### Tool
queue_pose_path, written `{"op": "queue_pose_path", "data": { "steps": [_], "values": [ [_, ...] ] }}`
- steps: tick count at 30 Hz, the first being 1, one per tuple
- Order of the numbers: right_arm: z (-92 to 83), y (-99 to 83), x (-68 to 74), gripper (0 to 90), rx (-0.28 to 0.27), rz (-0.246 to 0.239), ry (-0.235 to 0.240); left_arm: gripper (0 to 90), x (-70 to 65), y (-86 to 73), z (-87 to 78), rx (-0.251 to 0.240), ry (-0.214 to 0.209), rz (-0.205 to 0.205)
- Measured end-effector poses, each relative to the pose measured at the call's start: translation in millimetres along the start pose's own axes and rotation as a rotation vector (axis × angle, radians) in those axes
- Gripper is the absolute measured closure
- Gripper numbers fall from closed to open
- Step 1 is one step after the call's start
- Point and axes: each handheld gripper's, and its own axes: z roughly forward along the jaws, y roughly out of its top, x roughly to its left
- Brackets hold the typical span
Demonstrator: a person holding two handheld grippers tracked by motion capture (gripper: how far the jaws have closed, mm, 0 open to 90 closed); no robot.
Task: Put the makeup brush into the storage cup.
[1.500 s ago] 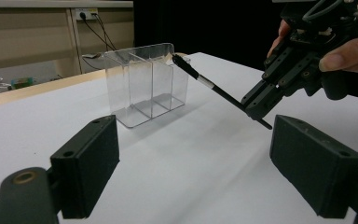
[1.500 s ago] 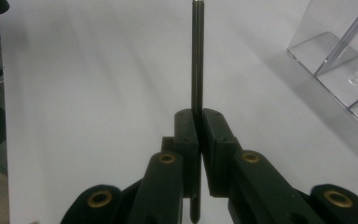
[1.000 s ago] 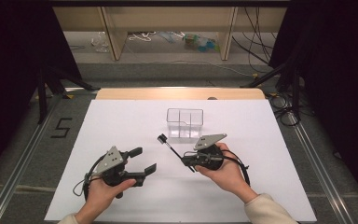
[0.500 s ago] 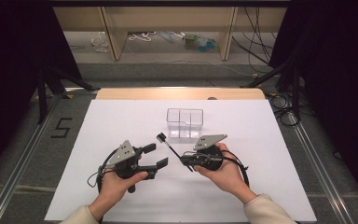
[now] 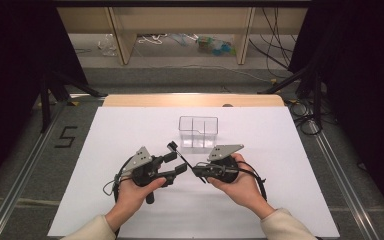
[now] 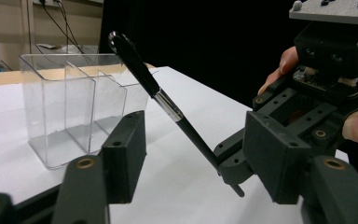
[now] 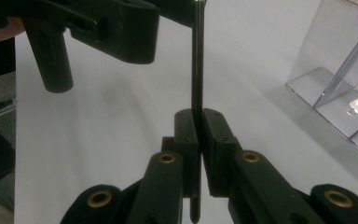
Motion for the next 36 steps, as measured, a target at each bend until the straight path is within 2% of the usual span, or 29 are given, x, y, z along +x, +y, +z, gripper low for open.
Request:
{"op": "queue_pose_path", "data": {
  "steps": [5, 8, 14, 20, 23, 29, 30, 32, 34, 36],
  "values": [
    [0.0, 0.4, 0.3, 85.8, -0.003, -0.004, -0.002, 48.6, 0.2, 0.4, 2.1, -0.004, 0.004, -0.014],
    [0.0, 0.3, 0.5, 85.8, -0.009, -0.007, -0.007, 56.9, 0.7, 0.2, 3.8, -0.015, -0.008, -0.027],
    [0.3, 0.9, 1.8, 85.8, -0.01, -0.013, -0.009, 64.5, 0.6, 1.5, 5.6, -0.032, -0.008, -0.039],
    [1.4, 0.8, 2.8, 85.8, -0.005, -0.019, -0.014, 70.9, -0.4, 2.0, 7.5, -0.037, -0.012, -0.034],
    [3.1, 0.6, 4.4, 85.8, -0.004, -0.035, -0.019, 77.2, -1.5, 2.8, 8.6, -0.041, -0.015, -0.033],
    [3.9, 1.3, 6.8, 85.8, -0.003, -0.059, -0.044, 82.4, -4.6, 5.5, 10.1, -0.038, -0.025, -0.024],
    [4.9, 1.5, 7.4, 85.8, -0.007, -0.075, -0.057, 83.0, -6.3, 6.8, 10.9, -0.032, -0.031, -0.017],
    [4.7, 1.6, 8.3, 85.7, -0.001, -0.074, -0.058, 84.5, -7.7, 7.5, 11.4, -0.03, -0.037, -0.017],
    [6.4, 1.7, 9.9, 85.7, -0.001, -0.095, -0.08, 85.1, -11.8, 9.6, 13.1, -0.014, -0.033, 0.019],
    [6.7, 1.7, 10.1, 85.6, 0.001, -0.102, -0.082, 85.3, -14.0, 11.0, 14.0, -0.006, -0.031, 0.046]
  ]
}}
